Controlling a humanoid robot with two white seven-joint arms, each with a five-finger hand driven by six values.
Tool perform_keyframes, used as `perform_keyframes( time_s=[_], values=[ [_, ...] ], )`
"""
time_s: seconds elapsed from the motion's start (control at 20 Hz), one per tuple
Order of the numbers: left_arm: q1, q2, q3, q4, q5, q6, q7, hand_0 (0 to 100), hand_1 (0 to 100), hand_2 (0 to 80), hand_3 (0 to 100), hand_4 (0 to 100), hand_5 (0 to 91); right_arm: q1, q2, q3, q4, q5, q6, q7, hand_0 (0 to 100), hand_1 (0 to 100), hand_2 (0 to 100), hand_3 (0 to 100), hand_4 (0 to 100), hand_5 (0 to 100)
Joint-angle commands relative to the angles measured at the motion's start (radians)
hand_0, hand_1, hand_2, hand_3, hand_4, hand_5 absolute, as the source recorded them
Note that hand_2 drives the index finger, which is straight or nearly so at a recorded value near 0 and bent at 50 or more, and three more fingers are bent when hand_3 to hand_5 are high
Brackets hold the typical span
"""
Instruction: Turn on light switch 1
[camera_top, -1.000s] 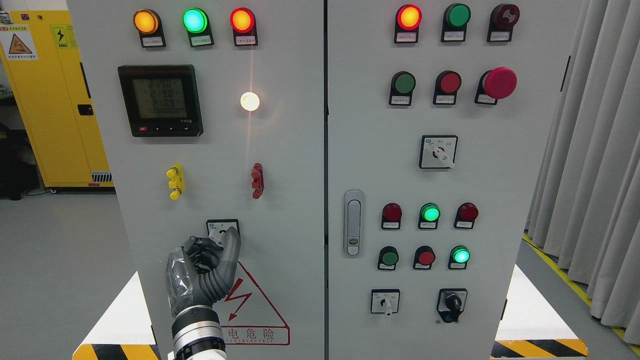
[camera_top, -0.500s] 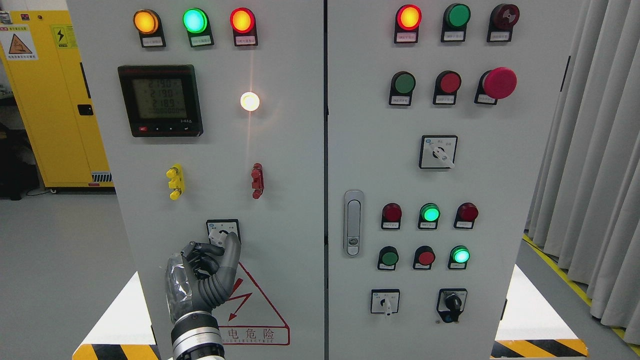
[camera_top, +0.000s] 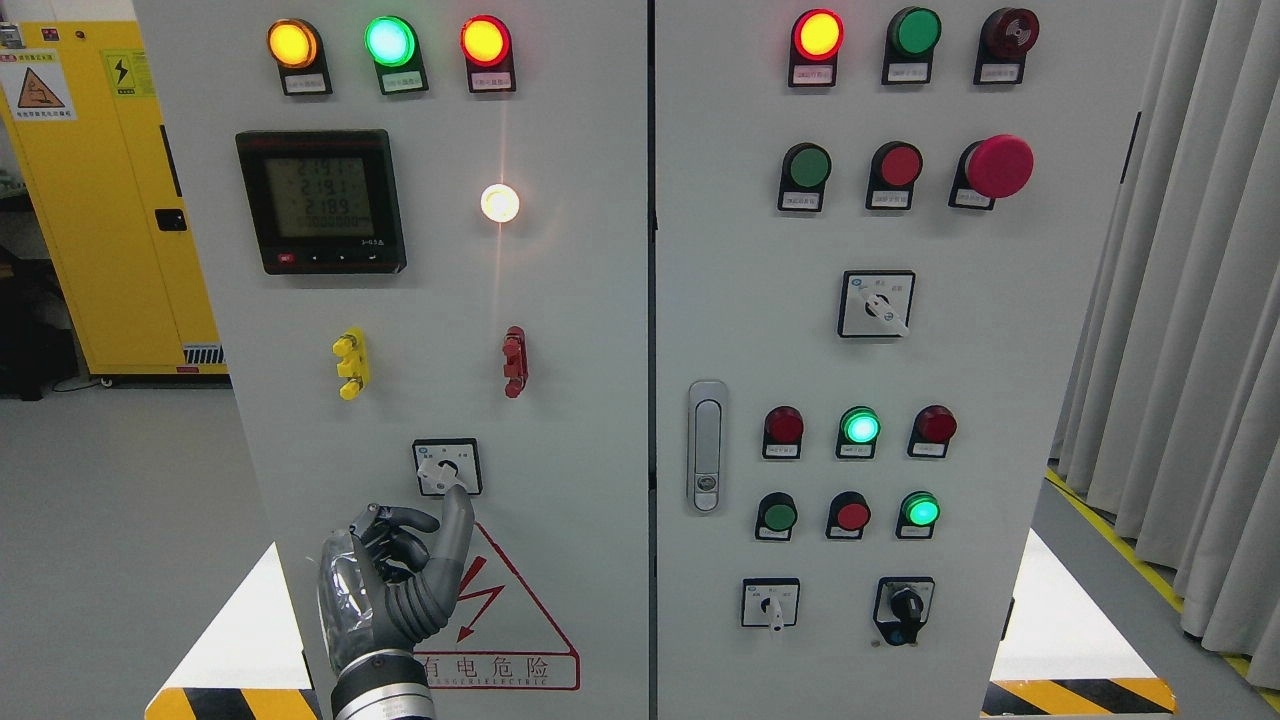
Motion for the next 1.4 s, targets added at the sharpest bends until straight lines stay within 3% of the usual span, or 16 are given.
perform_keyframes(
  time_s=[0.0,0.4,0.75,1.05,1.35],
  values=[
    [0.107,0.017,0.0,-0.058,-0.002,-0.074,0.001,14,53,68.0,96,87,78.2,0.0,0.0,0.0,0.0,-0.029,0.0,-0.001,0,50,4,0,0,0],
    [0.391,0.051,0.019,-0.049,0.015,-0.384,-0.005,14,51,69.3,97,89,78.6,0.001,0.0,0.0,0.0,-0.029,0.0,-0.001,0,50,4,0,0,0],
    [0.616,0.117,0.078,0.096,0.197,-0.617,-0.014,12,44,68.2,97,91,81.1,0.0,0.0,0.0,0.0,-0.029,0.0,-0.001,0,50,4,0,0,0],
    [0.699,0.162,0.149,0.465,0.329,-0.931,-0.169,11,41,68.1,100,97,85.6,0.0,0.0,0.0,0.0,-0.029,0.0,-0.001,0,50,4,0,0,0],
    [0.699,0.163,0.16,1.033,0.348,-1.249,-0.287,9,35,63.1,100,97,79.7,0.0,0.0,0.0,0.0,-0.029,0.0,-0.001,0,50,4,0,0,0]
  ],
)
